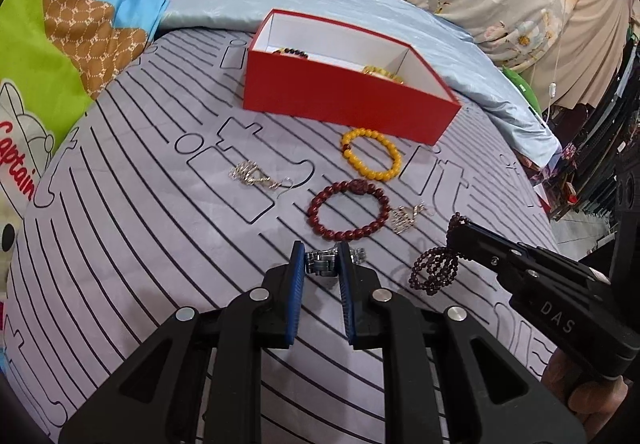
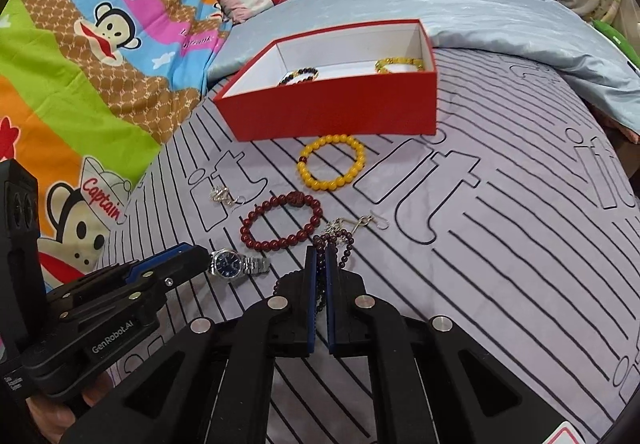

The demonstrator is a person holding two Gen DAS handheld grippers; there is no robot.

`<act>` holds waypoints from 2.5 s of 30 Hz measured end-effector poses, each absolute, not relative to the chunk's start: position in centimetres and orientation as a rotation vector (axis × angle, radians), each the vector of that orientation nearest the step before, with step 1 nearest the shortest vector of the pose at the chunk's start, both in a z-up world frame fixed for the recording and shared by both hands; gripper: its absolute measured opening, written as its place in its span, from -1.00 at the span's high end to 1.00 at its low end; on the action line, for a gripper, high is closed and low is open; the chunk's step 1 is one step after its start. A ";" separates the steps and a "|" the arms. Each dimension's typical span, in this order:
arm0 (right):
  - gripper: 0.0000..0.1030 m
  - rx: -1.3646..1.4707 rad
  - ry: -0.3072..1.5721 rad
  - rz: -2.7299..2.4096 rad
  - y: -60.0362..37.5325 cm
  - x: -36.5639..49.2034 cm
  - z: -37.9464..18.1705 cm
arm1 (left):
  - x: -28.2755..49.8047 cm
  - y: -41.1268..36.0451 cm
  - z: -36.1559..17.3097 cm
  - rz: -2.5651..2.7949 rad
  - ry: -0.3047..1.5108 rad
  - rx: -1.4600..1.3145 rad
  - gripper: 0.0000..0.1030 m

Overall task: Organize jewelry
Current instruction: 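Carry the watch and garnet bracelet into the red box and open both tools, then withdraw both tools from the box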

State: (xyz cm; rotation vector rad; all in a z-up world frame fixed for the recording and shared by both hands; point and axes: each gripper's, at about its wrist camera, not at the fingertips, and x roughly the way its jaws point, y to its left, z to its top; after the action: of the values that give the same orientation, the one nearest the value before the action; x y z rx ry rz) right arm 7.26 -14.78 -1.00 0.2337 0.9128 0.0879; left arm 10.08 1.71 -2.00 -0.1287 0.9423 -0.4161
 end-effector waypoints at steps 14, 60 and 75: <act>0.93 0.264 0.833 0.064 -17.3 8.3 2.2 | 11.7 0.0 3.4 -0.473 0.844 -0.141 0.69; 0.44 0.181 0.830 0.005 -19.7 30.9 -0.3 | 35.8 -4.3 -0.7 -0.344 0.855 -0.242 0.38; 0.33 0.203 0.747 -0.001 -20.3 23.3 3.5 | 29.4 -1.5 3.2 -0.298 0.742 -0.141 0.38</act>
State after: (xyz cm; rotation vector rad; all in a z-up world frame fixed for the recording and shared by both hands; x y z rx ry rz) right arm 23.31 -20.34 3.45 0.2033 0.7474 -0.0006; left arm 29.36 -1.47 3.18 -0.1406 0.7419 -0.2982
